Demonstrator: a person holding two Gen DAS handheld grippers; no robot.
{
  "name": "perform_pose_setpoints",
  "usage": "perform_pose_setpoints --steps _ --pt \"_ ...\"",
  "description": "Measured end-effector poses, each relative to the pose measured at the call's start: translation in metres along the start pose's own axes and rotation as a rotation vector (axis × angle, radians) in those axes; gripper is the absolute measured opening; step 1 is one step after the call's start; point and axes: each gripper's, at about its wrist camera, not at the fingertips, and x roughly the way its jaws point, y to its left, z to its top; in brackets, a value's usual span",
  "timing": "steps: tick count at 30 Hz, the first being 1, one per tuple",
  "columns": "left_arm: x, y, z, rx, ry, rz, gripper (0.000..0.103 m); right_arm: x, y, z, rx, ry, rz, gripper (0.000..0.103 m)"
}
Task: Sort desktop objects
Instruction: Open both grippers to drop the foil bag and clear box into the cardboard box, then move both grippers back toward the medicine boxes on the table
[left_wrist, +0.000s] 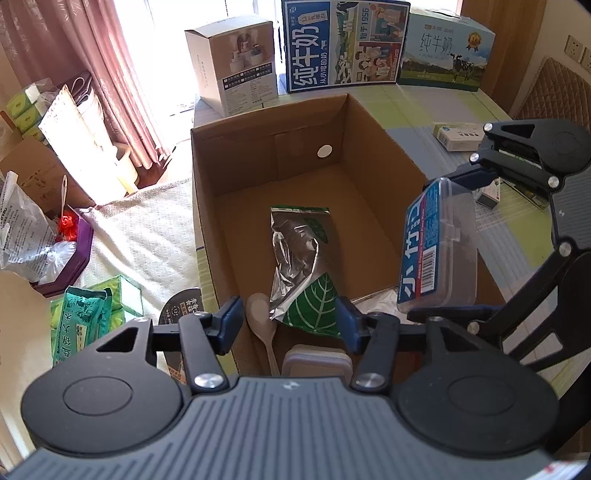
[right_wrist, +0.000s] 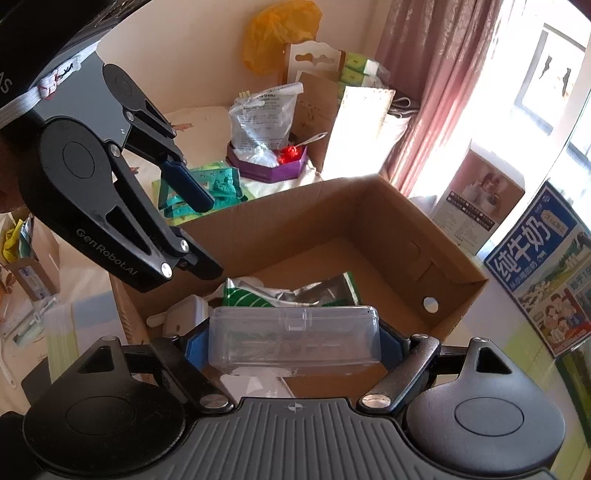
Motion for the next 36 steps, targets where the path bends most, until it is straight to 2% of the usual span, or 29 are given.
perform_pose_setpoints --steps 3,13,18,27,36 --pt "-0.001 0.001 -0.004 -0.003 0.004 0.003 0.052 0.0 -0.001 0.002 0.01 -0.014 -0.003 0.094" --pt "-0.003 -0.003 -0.014 0.007 0.013 0.008 0.054 -0.012 -0.003 -0.006 0.024 -0.008 -0.013 0.094" --pt "-0.012 -0.009 -0.018 0.01 -0.003 0.015 0.057 -0.032 -0.009 -0.02 0.053 -0.014 -0.031 0.095" --pt "-0.038 -0.031 -0.023 0.039 -0.051 0.018 0.072 -0.085 -0.034 -0.088 0.221 0.013 -0.099 0.096" --pt "-0.068 -0.083 -0.017 0.12 -0.125 -0.01 0.086 -0.151 -0.039 -0.185 0.345 0.089 -0.189 0.097"
